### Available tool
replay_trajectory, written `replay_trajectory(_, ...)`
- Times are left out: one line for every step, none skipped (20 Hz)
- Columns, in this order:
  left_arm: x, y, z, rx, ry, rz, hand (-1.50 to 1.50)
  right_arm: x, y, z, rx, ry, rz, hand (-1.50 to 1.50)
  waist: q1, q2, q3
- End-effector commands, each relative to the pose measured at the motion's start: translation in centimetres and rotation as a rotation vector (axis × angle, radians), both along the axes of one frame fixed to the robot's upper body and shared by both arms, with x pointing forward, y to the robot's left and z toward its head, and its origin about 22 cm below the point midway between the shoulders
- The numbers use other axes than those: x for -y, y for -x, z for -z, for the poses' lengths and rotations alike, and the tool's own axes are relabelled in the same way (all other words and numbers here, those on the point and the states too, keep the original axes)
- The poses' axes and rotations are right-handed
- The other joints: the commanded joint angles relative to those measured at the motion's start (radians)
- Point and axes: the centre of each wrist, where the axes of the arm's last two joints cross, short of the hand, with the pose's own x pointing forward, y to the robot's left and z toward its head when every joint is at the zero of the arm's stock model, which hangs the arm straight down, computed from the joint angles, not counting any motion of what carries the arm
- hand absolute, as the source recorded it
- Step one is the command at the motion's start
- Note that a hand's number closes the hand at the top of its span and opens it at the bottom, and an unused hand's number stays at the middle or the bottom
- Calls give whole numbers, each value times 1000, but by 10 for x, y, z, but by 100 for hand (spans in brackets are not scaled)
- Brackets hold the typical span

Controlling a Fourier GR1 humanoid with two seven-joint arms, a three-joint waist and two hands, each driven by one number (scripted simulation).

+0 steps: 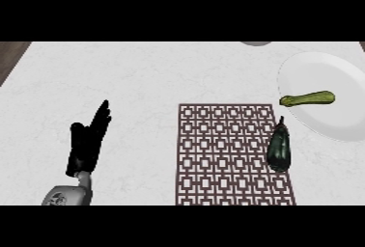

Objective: Pick the squash from the placemat and place it in the plate

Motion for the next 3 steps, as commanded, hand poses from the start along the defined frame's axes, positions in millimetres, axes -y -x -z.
replay_trajectory(-3,-3,-8,-6,12,3,0,11,11,-3,11,-18,-9,-150,1,0,1)
replay_trajectory(12,-2,-1,4,5,12,0,1,7,8,-4,25,-8,-150,3,3,1)
replay_trajectory(6,-7,-9,30,-9,-1,0,13,9,-11,0,16,-3,-150,2,3,1)
